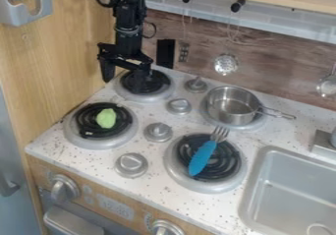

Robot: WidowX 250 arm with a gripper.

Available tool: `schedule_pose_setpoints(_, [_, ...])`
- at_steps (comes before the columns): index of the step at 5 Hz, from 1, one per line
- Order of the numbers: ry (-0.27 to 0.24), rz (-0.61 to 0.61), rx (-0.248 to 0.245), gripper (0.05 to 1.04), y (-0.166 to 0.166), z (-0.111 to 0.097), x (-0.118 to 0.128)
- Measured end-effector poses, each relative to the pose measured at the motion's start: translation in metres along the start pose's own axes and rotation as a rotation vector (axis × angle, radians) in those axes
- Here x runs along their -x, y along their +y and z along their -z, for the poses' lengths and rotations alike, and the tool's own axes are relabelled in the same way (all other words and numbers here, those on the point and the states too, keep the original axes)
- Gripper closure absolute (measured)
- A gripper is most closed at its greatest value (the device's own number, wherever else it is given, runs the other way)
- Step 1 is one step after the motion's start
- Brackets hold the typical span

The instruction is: Put the blue fork between the bottom right and bottom left burners.

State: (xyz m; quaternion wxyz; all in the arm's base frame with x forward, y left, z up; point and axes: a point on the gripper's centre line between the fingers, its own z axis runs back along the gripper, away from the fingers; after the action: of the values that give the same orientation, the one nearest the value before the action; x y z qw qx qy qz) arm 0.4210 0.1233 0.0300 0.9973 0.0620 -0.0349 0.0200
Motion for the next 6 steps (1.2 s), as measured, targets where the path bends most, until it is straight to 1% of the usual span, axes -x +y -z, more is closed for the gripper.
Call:
schedule_pose_setpoints(1, [0.063,0.003,0.021,0.083,-0.006,0.024,0.011])
schedule_pose_setpoints(2, [0.087,0.045,0.069,0.083,-0.024,0.037,0.023])
schedule_pose_setpoints(3, [0.094,0.185,0.083,0.084,-0.074,0.041,0.026])
schedule_pose_setpoints(4, [0.034,0.288,0.074,0.084,-0.119,0.016,0.020])
schedule_pose_setpoints(5, [0.052,0.336,0.059,0.084,-0.152,0.000,0.020])
schedule_pose_setpoints(6, [0.040,0.369,0.028,0.083,-0.182,-0.011,0.018])
